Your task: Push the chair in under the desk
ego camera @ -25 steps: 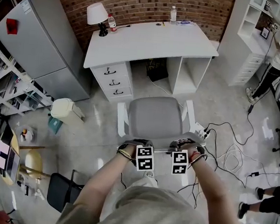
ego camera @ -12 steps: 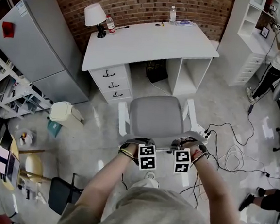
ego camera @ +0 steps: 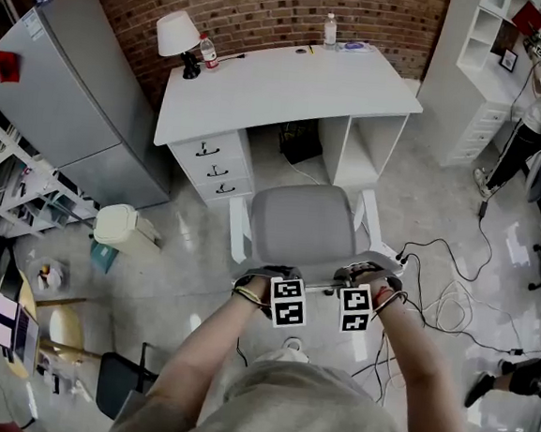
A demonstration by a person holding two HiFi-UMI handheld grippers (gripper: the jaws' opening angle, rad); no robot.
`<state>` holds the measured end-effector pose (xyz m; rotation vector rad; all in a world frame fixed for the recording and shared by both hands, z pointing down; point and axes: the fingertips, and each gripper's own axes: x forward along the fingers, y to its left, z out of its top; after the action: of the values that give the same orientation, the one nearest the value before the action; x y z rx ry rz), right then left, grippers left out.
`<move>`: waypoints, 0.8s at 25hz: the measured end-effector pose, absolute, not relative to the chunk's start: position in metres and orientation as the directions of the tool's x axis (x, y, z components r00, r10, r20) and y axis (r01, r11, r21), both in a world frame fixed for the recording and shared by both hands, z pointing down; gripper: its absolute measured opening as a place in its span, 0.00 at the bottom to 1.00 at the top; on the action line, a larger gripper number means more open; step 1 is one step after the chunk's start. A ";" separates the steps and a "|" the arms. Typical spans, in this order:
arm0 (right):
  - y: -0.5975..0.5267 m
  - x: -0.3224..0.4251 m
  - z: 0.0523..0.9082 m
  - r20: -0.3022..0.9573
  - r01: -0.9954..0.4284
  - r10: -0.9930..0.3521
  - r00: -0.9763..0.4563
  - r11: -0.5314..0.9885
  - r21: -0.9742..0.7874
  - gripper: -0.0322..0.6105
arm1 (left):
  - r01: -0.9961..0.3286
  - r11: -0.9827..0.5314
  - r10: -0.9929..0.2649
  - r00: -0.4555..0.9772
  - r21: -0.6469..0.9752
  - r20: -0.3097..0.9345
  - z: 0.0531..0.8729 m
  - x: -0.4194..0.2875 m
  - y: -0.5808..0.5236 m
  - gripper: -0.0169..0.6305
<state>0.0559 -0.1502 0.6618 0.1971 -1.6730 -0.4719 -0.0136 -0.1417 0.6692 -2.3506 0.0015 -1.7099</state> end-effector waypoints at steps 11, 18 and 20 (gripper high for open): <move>-0.178 0.057 0.659 0.899 0.131 -0.407 -0.162 0.894 0.428 0.07 | 0.146 -0.971 -0.133 0.320 -0.188 0.938 0.668 -0.012 -0.169 0.10; -0.195 0.059 0.659 0.898 0.131 -0.411 -0.158 0.893 0.431 0.07 | 0.148 -0.970 -0.137 0.321 -0.192 0.937 0.667 -0.011 -0.187 0.10; -0.198 0.059 0.660 0.896 0.130 -0.415 -0.159 0.891 0.435 0.07 | 0.150 -0.969 -0.139 0.322 -0.196 0.937 0.668 -0.010 -0.189 0.10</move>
<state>0.0592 -0.1979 0.6596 0.2217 -1.6662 -0.4842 -0.0101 -0.1891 0.6677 -2.3417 -0.0101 -1.6973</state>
